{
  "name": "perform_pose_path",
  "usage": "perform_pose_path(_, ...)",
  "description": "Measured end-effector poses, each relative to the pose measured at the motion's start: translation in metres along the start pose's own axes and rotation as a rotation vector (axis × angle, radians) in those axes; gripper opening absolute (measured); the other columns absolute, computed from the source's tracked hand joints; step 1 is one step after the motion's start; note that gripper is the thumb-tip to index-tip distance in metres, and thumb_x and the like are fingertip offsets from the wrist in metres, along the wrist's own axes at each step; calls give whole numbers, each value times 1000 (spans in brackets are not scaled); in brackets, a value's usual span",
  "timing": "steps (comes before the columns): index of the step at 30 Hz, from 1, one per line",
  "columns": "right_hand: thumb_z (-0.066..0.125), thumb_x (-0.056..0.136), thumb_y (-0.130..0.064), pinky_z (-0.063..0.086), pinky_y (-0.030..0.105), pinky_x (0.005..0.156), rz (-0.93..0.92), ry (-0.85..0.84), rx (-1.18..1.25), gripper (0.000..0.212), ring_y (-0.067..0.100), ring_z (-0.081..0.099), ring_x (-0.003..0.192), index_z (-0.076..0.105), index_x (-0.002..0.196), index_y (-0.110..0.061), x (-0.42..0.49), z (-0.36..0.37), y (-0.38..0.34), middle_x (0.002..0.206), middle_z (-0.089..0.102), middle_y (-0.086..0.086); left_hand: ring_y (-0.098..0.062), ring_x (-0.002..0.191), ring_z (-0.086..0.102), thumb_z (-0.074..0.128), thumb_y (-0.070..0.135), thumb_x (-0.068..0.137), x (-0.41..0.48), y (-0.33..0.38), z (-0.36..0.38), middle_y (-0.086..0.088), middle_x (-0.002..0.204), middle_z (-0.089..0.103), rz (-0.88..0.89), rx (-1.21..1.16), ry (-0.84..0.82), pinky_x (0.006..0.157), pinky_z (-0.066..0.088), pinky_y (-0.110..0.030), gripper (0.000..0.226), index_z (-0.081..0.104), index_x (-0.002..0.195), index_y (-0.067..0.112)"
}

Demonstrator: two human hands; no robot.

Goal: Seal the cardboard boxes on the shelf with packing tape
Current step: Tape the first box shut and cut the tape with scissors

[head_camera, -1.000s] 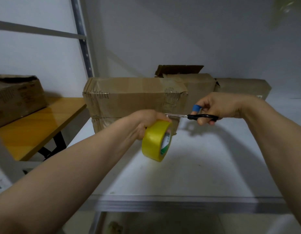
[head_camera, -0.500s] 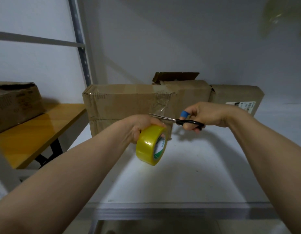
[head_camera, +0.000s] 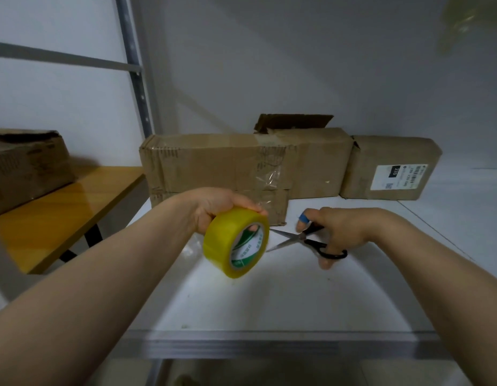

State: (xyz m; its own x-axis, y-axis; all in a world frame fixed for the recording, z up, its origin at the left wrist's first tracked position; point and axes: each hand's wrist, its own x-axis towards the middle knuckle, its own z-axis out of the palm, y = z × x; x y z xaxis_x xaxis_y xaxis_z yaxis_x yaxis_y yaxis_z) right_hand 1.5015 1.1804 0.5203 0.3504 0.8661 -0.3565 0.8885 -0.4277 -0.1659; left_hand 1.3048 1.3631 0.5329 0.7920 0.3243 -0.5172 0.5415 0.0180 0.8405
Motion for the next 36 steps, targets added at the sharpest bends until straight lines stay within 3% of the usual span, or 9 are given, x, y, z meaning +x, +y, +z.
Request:
perform_pose_path(5,91,70,-39,48,35,96,38,-28,-179,89,23,51,117,40,143,-43,-8,-3,-23,135,43,-4,-35,100,68,83,35,69,-5,-3,1,-20,116,71,11,-4,21,83,58,-43,70,63,131,9)
perform_pose_path(10,91,70,-38,50,36,89,140,7,-368,102,28,56,117,30,150,-20,-12,0,-42,131,55,7,-30,85,69,80,34,71,-10,-3,7,-16,99,73,49,-16,16,76,59,-39,63,64,126,7)
perform_pose_path(16,82,80,-28,39,28,62,33,4,-426,35,24,63,91,70,109,-13,-13,7,-53,98,68,4,-30,86,67,83,31,73,-14,0,15,-13,91,72,77,24,12,86,56,-42,52,65,117,9)
perform_pose_path(21,58,98,-22,44,28,74,-51,90,-276,18,17,58,93,69,113,-23,-27,-6,-41,100,62,-5,-31,87,67,86,33,65,-17,-5,14,-14,90,72,92,1,9,95,52,-47,62,65,118,8)
perform_pose_path(24,59,99,-20,48,29,71,-45,456,-104,7,18,62,83,65,97,-17,-27,-20,-44,99,68,3,-27,78,69,81,33,69,-17,-7,12,-11,84,72,105,-27,-5,84,57,-41,54,65,113,8)
perform_pose_path(26,70,92,-41,46,28,68,-37,800,235,24,12,61,81,58,97,-21,-24,-30,-49,98,67,-2,-24,73,69,77,30,76,-17,-8,12,-10,82,72,120,-46,-5,78,56,-37,44,66,112,8)
perform_pose_path(28,76,78,-59,50,32,83,-77,964,530,62,14,58,104,50,124,-26,-13,-44,-52,123,57,-5,-24,73,69,76,28,81,-15,-9,11,-11,82,72,135,-67,-6,78,57,-37,41,66,115,7)
perform_pose_path(31,85,70,-56,46,44,106,-140,894,672,94,20,44,133,32,145,-37,14,-49,-61,150,40,1,-21,70,68,76,25,78,-14,-10,10,-11,82,71,163,-103,-50,73,57,-35,41,65,113,6)
perform_pose_path(36,84,81,-30,55,34,95,-274,861,793,91,9,60,115,22,148,-38,46,-4,-57,123,55,-17,-20,72,68,77,22,79,-15,-17,5,-11,84,71,199,-158,-62,72,59,-34,39,67,113,7)
